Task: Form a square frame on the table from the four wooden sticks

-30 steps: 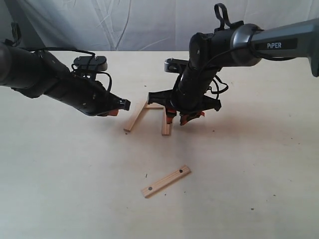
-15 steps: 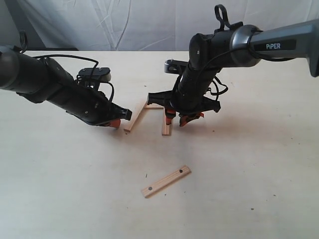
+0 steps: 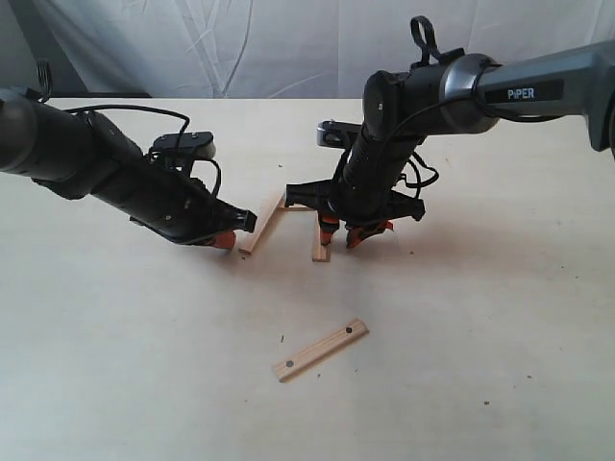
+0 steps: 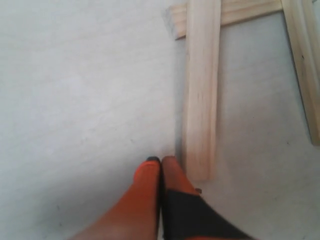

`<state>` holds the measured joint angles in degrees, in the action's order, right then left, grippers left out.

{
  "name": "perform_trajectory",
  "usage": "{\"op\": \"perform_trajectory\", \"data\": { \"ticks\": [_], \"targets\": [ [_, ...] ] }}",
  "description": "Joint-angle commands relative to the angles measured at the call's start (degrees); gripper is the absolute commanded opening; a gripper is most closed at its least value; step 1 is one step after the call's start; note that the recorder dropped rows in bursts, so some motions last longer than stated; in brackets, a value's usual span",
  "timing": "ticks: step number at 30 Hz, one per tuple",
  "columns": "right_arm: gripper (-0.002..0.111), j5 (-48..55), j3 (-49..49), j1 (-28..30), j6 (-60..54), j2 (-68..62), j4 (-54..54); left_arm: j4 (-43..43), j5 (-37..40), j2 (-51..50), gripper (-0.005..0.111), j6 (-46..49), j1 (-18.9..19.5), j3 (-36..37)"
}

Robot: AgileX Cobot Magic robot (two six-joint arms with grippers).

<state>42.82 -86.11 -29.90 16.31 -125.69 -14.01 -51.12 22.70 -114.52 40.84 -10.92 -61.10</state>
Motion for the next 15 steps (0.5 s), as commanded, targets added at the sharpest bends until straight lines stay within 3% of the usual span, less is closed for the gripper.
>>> {"op": "perform_trajectory", "data": {
  "ticks": [1, 15],
  "targets": [
    [0.038, 0.0, 0.1, 0.1, -0.3, 0.2, 0.3, -0.7, -1.2, -0.1, 0.0, 0.9, 0.0, 0.1],
    [0.038, -0.2, 0.1, 0.1, -0.3, 0.2, 0.3, -2.3, -1.7, -1.0, 0.0, 3.3, 0.0, 0.1]
  ]
}}
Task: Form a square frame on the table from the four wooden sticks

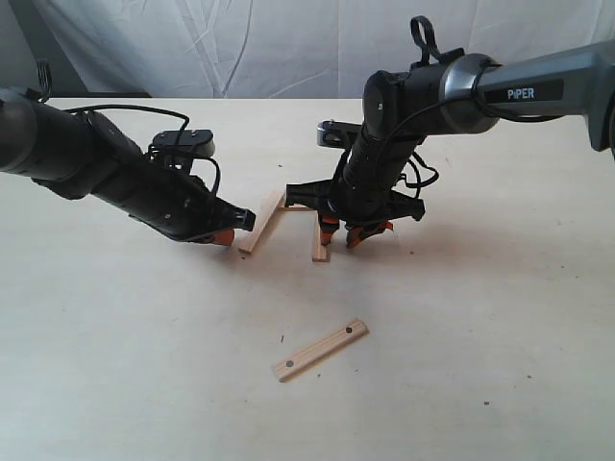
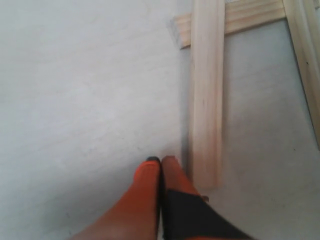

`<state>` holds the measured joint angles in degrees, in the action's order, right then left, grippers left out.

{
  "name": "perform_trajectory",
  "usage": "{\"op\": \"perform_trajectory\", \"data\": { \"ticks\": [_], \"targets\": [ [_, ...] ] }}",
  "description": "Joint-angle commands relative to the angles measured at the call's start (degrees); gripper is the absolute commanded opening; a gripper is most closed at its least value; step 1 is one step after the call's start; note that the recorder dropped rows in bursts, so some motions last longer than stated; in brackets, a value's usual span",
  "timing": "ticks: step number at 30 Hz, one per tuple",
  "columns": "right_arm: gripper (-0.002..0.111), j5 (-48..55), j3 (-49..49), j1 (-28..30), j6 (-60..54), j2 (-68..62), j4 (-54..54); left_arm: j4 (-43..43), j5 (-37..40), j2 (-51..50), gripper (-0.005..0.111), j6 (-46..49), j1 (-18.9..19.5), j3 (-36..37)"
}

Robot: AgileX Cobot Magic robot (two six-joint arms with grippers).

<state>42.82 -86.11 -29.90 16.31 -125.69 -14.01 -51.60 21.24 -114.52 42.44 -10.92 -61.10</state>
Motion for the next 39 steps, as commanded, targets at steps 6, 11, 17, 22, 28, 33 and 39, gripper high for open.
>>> {"op": "perform_trajectory", "data": {
  "ticks": [6, 11, 17, 22, 28, 33, 39],
  "targets": [
    [0.038, -0.6, 0.1, 0.1, -0.3, 0.2, 0.3, -6.9, 2.4, -2.2, 0.0, 6.5, 0.0, 0.1],
    [0.038, -0.8, 0.1, 0.1, -0.3, 0.2, 0.3, -7.2, 4.4, -2.2, 0.0, 7.2, 0.0, 0.1],
    [0.038, -0.8, 0.1, 0.1, -0.3, 0.2, 0.2, -8.8, 5.8, -2.2, 0.0, 7.6, 0.0, 0.1],
    [0.038, -0.8, 0.1, 0.1, -0.3, 0.2, 0.2, -9.1, 5.8, -2.2, 0.0, 7.6, 0.0, 0.1],
    [0.038, -0.5, 0.1, 0.1, -0.3, 0.6, 0.0, -10.4, 4.9, -2.2, 0.0, 7.6, 0.0, 0.1],
    [0.038, -1.6, -0.1, 1.7, -0.2, 4.5, 1.3, -10.4, 4.4, -2.2, 0.0, 7.6, 0.0, 0.1],
    [0.038, -5.9, -1.2, 4.3, 4.0, 5.5, 7.3, -10.4, 4.3, -2.2, 0.0, 7.6, 0.0, 0.1]
  ]
}}
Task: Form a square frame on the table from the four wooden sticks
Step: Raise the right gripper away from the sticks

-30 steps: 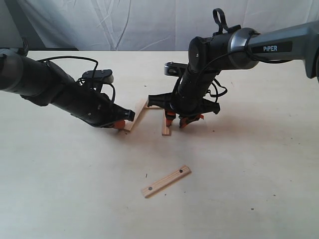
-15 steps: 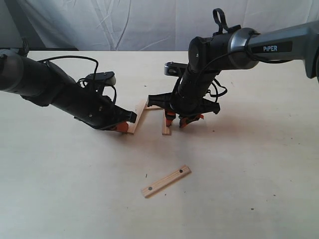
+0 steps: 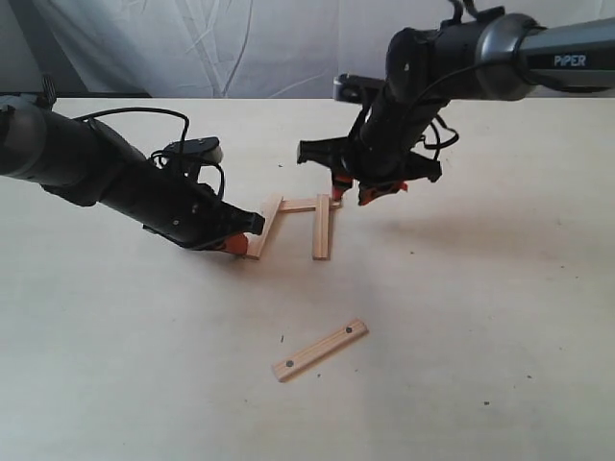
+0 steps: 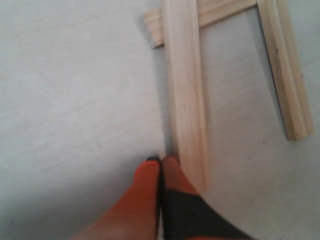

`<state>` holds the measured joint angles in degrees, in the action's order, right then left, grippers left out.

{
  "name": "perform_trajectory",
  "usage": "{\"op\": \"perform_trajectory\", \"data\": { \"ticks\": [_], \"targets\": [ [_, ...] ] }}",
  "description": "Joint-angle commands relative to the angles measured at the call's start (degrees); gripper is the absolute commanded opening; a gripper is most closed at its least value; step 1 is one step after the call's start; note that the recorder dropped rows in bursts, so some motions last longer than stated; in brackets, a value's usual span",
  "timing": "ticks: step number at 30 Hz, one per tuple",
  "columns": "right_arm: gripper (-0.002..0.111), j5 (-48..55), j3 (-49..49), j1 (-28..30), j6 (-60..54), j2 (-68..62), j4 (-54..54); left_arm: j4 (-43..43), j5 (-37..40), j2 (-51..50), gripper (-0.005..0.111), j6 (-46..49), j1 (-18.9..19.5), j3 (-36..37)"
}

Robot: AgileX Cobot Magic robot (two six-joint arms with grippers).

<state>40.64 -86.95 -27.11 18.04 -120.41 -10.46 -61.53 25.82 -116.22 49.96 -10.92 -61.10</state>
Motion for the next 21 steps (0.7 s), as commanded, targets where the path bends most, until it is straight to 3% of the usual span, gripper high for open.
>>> {"op": "perform_trajectory", "data": {
  "ticks": [1, 12, 21],
  "targets": [
    [0.038, -5.1, -0.3, 1.5, 2.5, -0.1, 4.5, -0.5, -0.4, -0.5, 0.0, 0.1, 0.0, 0.1],
    [0.038, -13.4, -0.8, 0.6, 1.4, -3.5, 1.1, -1.5, -1.9, -0.5, 0.0, 0.1, 0.0, 0.1],
    [0.038, -3.8, -9.7, 0.2, -1.7, -8.5, 2.2, -2.5, -2.3, -0.5, 0.0, 0.1, 0.0, 0.1]
  ]
}}
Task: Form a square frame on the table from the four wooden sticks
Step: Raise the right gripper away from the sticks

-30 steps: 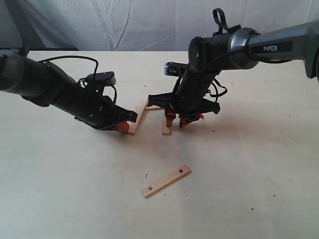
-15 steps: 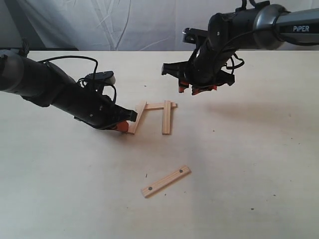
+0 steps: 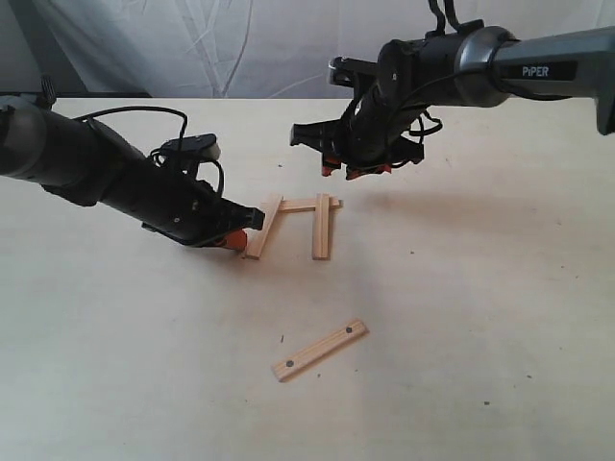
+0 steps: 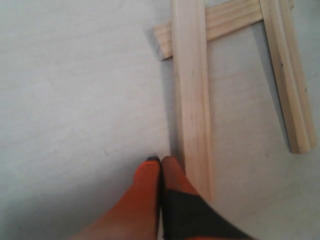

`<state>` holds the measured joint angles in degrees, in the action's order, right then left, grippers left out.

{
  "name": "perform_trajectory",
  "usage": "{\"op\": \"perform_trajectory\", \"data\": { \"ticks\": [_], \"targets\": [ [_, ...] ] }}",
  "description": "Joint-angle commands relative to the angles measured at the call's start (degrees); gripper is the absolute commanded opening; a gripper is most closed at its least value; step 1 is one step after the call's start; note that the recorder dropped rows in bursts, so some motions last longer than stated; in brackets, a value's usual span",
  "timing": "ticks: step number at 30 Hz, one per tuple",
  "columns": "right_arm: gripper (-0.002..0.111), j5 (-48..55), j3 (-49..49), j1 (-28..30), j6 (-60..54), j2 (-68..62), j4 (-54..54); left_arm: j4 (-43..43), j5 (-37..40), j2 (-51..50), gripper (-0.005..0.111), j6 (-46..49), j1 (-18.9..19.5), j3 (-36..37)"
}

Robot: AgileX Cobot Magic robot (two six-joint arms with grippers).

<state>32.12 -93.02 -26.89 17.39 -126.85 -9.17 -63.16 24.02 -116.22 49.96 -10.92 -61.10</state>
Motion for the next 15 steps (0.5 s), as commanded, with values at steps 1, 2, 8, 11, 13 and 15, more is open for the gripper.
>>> {"op": "perform_trajectory", "data": {
  "ticks": [1, 2, 8, 11, 13, 15],
  "targets": [
    [0.038, 6.1, -4.7, -0.2, -1.3, -2.9, 0.9, -0.9, -0.5, -0.5, 0.0, 0.1, 0.0, 0.1],
    [0.038, 7.4, -5.8, -0.5, -1.9, -3.6, 0.9, -0.9, -0.5, -0.5, 0.0, 0.1, 0.0, 0.1],
    [0.038, 10.4, -11.3, -1.7, -4.8, -6.2, 0.5, -0.7, -0.5, -0.5, 0.0, 0.1, 0.0, 0.1],
    [0.038, 13.3, -13.6, -1.7, -4.8, -7.8, -0.5, -0.2, -0.4, -0.5, 0.0, 0.0, 0.1, 0.1],
    [0.038, 14.5, -14.2, -1.7, -5.4, -8.6, -0.4, 0.0, -0.4, -0.5, 0.0, 0.0, 0.1, 0.1],
    [0.038, 14.7, -14.2, -1.7, -5.4, -9.0, -0.4, 0.6, -0.4, -0.5, 0.0, 0.0, 0.1, 0.1]
  ]
}}
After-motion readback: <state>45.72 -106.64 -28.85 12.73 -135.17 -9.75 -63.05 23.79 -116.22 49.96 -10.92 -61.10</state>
